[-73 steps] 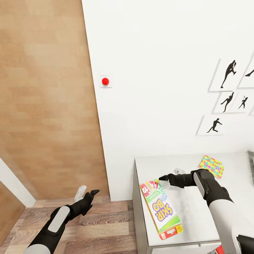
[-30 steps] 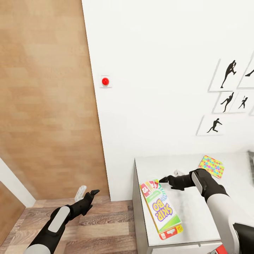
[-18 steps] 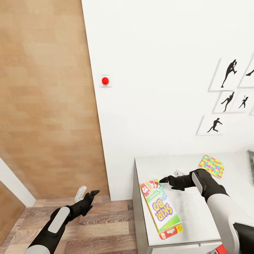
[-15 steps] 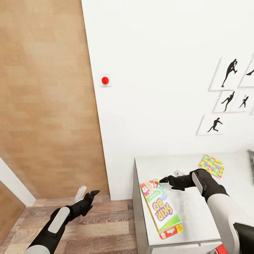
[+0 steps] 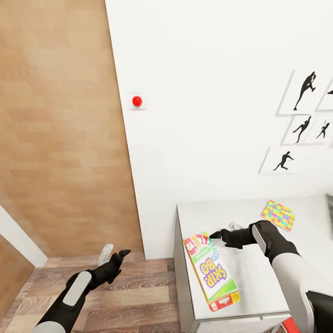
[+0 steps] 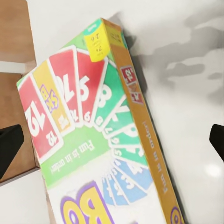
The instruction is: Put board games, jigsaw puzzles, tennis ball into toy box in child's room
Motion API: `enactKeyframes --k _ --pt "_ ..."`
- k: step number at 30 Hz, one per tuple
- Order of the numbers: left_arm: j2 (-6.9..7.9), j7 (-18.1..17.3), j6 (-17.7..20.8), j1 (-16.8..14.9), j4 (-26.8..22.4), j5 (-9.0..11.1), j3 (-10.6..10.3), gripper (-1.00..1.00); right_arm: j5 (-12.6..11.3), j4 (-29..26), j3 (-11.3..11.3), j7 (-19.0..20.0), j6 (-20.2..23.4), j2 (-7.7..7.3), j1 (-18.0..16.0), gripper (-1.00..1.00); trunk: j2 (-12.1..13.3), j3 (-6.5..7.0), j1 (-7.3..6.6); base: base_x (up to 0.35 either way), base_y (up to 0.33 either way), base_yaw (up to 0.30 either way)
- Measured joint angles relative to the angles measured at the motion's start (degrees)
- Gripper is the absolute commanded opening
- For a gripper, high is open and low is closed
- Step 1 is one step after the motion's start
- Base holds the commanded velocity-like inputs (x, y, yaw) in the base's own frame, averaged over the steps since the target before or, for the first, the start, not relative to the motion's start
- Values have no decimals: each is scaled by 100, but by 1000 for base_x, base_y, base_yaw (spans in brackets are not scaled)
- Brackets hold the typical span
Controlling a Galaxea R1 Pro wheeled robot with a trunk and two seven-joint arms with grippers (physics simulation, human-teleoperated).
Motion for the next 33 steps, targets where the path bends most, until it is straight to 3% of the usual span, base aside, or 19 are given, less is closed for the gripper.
enactKeyframes --k 20,33 --pt "-6 6 0 1 -1 1 -5 100 -4 -29 -35 13 -15 -8 -12 100 -1 -89 0 0 0 9" --pt "-8 3 -1 1 -2 7 -11 100 -23 -33 -45 43 -18 -11 -6 100 -1 -92 0 0 0 172"
